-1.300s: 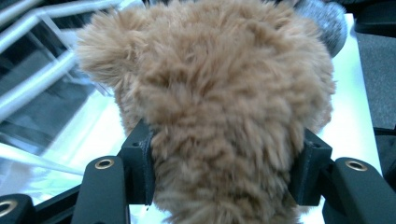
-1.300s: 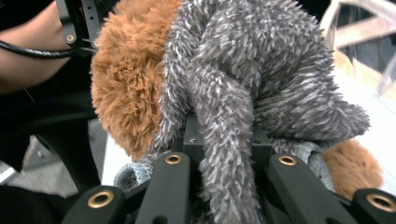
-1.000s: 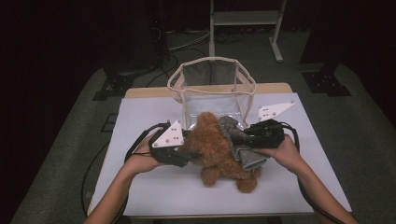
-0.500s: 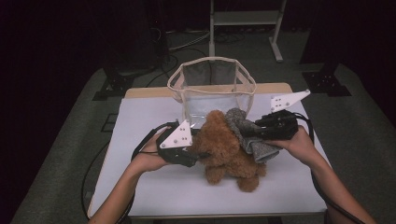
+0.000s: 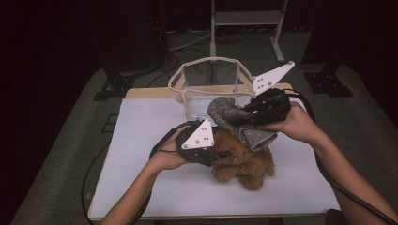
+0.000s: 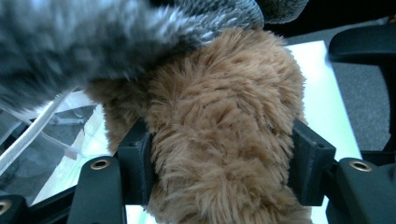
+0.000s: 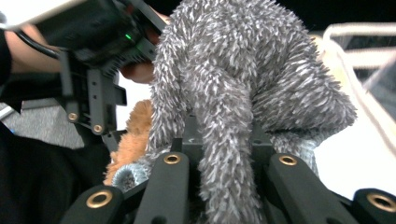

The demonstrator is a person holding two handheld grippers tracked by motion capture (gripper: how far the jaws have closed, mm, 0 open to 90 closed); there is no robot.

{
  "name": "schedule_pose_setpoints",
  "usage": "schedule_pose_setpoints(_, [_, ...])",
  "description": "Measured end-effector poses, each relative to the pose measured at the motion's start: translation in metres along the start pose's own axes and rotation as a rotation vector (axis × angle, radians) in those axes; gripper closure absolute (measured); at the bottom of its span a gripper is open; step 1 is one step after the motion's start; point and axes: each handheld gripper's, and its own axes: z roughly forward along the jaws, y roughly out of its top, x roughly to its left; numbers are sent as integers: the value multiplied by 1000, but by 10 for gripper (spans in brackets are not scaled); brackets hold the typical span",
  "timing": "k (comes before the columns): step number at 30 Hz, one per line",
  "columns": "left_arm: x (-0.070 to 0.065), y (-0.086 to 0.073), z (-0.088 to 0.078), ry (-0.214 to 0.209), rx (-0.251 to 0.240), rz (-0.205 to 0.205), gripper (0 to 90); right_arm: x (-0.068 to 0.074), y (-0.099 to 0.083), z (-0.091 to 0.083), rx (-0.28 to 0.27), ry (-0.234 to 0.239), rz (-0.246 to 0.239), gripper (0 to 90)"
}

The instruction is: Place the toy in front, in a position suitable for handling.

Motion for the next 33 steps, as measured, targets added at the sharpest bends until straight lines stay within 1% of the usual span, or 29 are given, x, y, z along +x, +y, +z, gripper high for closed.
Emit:
schedule_pose_setpoints(2, [0,-1,2,-3,5,-1,347,-3,-7,2,35,-3,18,755])
schedule_pose_setpoints(3, [-1,-2,5,-11,11,-5,347,-3,-7,2,35,-3,18,755])
schedule_pose_setpoints(5, [-2,-4,9,-16,17,-13,318,-5,-17,4,52,0,26,758])
schedule_pose_setpoints(6, [-2,-5,10,-18,12,-21,289,-6,-24,3,61,-5,31,759])
schedule_pose_setpoints(7, [-2,-5,10,-17,2,-28,282,-6,-26,3,58,-4,35,760])
schedule_pose_setpoints(8, [-2,-5,10,-17,2,-28,277,-6,-28,1,57,-2,43,760])
schedule_pose_setpoints(10, [-1,-7,8,-13,-12,-48,259,-7,-32,-1,55,-6,49,760])
schedule_pose_setpoints(12, [0,-8,9,-1,-6,-78,217,-7,-34,-2,59,-14,48,761])
schedule_pose_setpoints(14, [0,-12,11,-3,-6,-106,176,-6,-34,-4,60,-20,45,760])
schedule_pose_setpoints(15, [0,-14,13,-2,-2,-113,170,-6,-35,-4,61,-23,45,760])
schedule_pose_setpoints(17, [0,-18,16,-5,-11,-150,168,-6,-37,-5,58,-24,52,760])
schedule_pose_setpoints(18, [0,-19,17,-6,-21,-166,172,-6,-37,-5,60,-27,53,760])
schedule_pose_setpoints(19, [0,-20,18,-2,-35,-165,223,-7,-38,-6,59,-29,52,760])
schedule_pose_setpoints(20, [-2,-21,18,4,-47,-162,285,-7,-38,-6,59,-30,57,760])
schedule_pose_setpoints(21, [-3,-21,18,10,-51,-151,344,-6,-38,-7,54,-30,58,760])
schedule_pose_setpoints(22, [-4,-20,19,16,-53,-141,392,-6,-37,-8,48,-28,52,760])
schedule_pose_setpoints(23, [-5,-19,19,18,-54,-139,419,-4,-35,-9,43,-26,51,760])
schedule_pose_setpoints(24, [-5,-19,19,18,-54,-139,432,-4,-35,-9,43,-26,51,760])
schedule_pose_setpoints(25, [-7,-16,20,24,-57,-135,438,-1,-29,-9,37,-20,34,760])
schedule_pose_setpoints(26, [-7,-14,20,29,-55,-133,438,0,-26,-9,39,-16,28,760])
schedule_pose_setpoints(27, [-7,-13,21,33,-64,-137,438,2,-22,-8,40,-6,25,759])
schedule_pose_setpoints(29, [-8,-12,22,40,-62,-130,439,7,-15,-2,46,22,5,759])
schedule_pose_setpoints(30, [-9,-12,21,39,-52,-124,440,9,-12,1,59,24,-7,758])
schedule_pose_setpoints(31, [-9,-13,20,40,-53,-128,439,11,-10,4,74,22,-20,758])
schedule_pose_setpoints(32, [-9,-14,19,40,-61,-135,440,12,-8,4,84,17,-31,758])
schedule_pose_setpoints(33, [-9,-15,18,39,-67,-141,442,11,-7,3,86,14,-30,758])
